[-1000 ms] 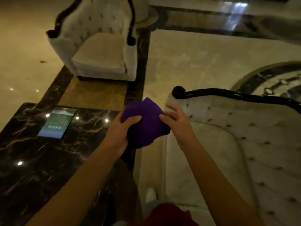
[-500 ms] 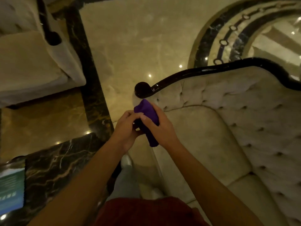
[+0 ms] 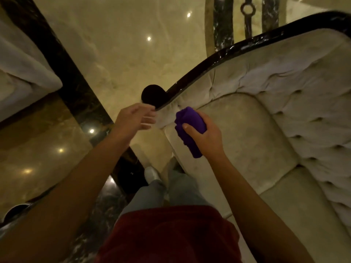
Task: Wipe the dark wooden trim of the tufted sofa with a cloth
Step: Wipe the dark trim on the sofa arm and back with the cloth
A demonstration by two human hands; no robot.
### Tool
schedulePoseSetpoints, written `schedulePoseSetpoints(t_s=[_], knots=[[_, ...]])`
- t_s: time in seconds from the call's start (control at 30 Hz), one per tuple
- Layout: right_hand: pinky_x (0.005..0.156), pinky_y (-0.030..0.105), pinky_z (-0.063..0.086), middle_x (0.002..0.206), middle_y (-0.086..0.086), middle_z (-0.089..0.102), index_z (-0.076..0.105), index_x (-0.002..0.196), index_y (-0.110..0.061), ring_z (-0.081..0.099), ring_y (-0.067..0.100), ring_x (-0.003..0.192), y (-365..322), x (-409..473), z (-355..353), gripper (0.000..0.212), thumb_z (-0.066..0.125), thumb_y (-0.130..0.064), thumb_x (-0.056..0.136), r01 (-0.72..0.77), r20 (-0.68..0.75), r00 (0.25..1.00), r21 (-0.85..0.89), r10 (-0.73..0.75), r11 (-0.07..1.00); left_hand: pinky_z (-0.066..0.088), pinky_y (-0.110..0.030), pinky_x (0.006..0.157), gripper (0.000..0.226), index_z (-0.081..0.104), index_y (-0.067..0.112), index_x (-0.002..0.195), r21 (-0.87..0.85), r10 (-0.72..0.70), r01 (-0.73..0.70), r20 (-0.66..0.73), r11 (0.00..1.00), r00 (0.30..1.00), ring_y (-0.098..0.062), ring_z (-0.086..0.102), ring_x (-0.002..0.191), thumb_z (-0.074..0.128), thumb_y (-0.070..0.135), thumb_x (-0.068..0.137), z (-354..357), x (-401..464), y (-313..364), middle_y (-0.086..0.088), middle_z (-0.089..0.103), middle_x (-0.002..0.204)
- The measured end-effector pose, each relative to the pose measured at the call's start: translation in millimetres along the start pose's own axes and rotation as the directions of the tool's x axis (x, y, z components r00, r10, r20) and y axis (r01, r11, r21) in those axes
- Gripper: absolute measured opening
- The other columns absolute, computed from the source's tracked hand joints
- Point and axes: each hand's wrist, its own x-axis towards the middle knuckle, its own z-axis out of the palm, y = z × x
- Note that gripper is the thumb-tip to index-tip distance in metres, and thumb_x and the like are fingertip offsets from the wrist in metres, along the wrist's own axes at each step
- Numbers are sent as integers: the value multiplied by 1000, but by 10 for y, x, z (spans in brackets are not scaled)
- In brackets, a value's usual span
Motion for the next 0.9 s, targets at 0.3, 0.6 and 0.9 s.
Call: schedulePoseSetpoints(t_s=[0.3,0.6,0.9], knots=[[90,28,55,131,-3,64,54,141,-27,61,9,112,-180,1087,244,60,69,-55,91,210,11,977,-169,-212,963,53,-45,98,23,61,28,121,70,-177,197,-227,978,958,-30,60,122,48,38,105,135,1362,-146,-3,60,129],[98,21,50,139,12,59,56,143,-13,58,16,118,-381,2030,524,60,75,-40,93,252,-101,956,-199,-276,947,59,-39,89,22,69,22,115,166,-140,168,-166,972,976,-30,66,116,51,31,106,-22,2056,-425,-7,68,124],[95,20,50,135,15,61,61,136,-8,60,22,118,-331,2107,735,57,76,-38,90,271,-129,940,-273,-314,923,55,-41,95,31,66,11,128,308,-80,74,7,949,997,-27,64,113,50,30,108,-229,2150,-417,-12,66,128]])
